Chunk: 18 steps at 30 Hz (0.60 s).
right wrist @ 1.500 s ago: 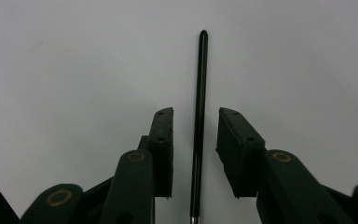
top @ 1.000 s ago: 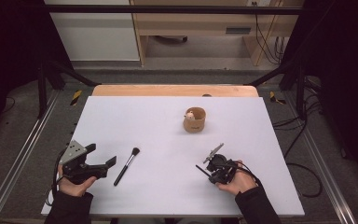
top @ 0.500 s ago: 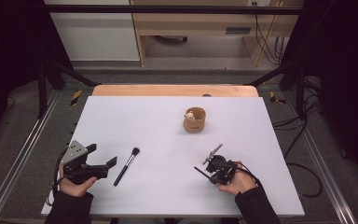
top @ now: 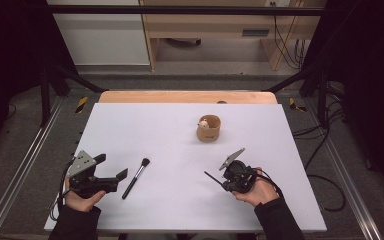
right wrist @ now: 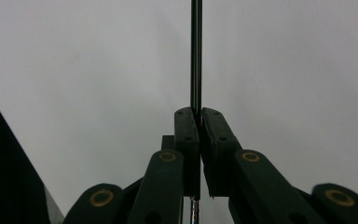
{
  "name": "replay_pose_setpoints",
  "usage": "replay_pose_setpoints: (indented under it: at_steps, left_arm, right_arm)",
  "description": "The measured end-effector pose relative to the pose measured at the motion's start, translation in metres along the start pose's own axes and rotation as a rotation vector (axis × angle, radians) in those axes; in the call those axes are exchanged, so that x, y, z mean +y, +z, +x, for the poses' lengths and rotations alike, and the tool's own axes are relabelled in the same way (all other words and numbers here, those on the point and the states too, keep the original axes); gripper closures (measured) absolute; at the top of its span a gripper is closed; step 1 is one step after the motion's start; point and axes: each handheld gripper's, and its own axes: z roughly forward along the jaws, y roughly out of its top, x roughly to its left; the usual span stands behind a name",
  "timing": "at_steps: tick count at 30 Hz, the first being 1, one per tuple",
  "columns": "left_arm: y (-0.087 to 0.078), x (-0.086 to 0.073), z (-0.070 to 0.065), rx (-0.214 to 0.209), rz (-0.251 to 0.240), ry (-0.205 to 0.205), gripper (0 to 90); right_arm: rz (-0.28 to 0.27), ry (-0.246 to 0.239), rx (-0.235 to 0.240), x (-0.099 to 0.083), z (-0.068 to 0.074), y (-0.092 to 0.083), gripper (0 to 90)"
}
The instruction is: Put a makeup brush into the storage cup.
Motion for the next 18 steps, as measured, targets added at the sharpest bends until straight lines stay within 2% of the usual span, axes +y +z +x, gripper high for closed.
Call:
replay_pose_setpoints:
  at_steps: [7,12,18]
  left_arm:
    - [0.004,0.005,-0.012,-0.024,0.010,0.047,5.2]
    - [0.006,0.011,-0.022,-0.046,0.009,0.081,5.3]
    - [0.012,0.019,-0.040,-0.078,0.025,0.151,5.3]
  right_arm:
    - [-0.073,-0.028,0.060,0.010,0.000,-0.014,85.6]
    - [-0.102,-0.051,0.098,0.015,0.002,-0.020,85.6]
    - [-0.127,-0.082,0.141,0.023,0.006,-0.025,85.6]
